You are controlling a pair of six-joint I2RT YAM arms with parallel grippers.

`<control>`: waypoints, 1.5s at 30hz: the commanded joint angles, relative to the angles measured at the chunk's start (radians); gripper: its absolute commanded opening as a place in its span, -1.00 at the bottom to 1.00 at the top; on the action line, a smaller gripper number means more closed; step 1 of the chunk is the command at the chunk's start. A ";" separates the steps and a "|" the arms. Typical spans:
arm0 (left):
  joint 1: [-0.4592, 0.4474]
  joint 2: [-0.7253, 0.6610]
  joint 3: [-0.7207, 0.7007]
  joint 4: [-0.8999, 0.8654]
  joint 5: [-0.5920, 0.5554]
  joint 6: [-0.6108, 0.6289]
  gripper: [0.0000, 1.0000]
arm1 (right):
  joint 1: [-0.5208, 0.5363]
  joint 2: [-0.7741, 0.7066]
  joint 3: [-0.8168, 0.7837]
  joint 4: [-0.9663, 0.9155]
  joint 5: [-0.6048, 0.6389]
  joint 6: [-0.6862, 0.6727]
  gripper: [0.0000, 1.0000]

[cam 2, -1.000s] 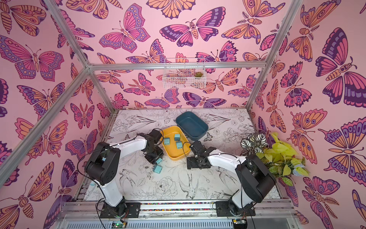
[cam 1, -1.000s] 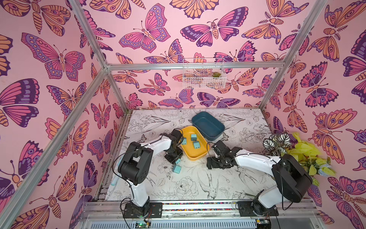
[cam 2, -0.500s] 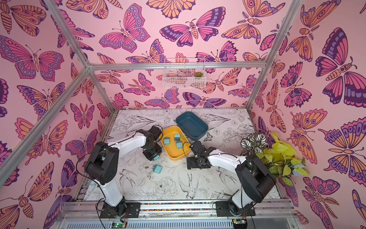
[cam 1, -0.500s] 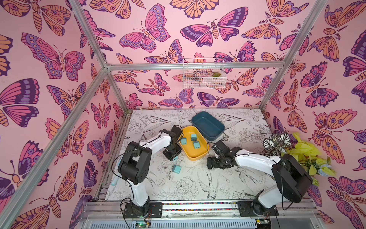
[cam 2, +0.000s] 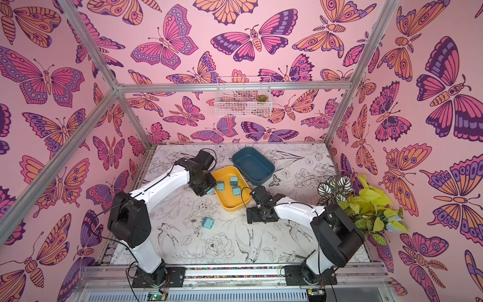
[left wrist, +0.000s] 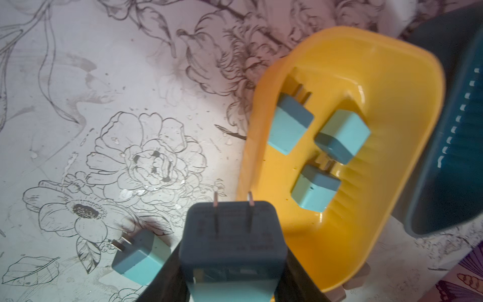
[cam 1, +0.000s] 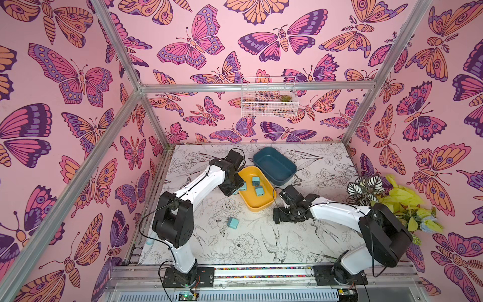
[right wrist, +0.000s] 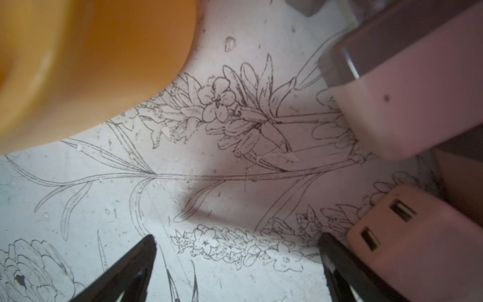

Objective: Place the plugs by color into the storage box
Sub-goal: Place the plug in the storage box.

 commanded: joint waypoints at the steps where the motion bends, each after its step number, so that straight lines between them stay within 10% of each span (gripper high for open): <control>1: -0.021 0.058 0.053 -0.044 -0.023 0.028 -0.05 | 0.005 0.000 -0.023 -0.043 0.017 0.004 0.96; 30: -0.099 0.379 0.236 -0.053 0.027 0.043 0.02 | 0.005 -0.051 -0.068 -0.047 0.036 0.046 0.97; 45: -0.078 0.093 0.227 -0.183 -0.088 0.080 0.28 | 0.005 -0.025 -0.056 -0.032 0.027 0.037 0.97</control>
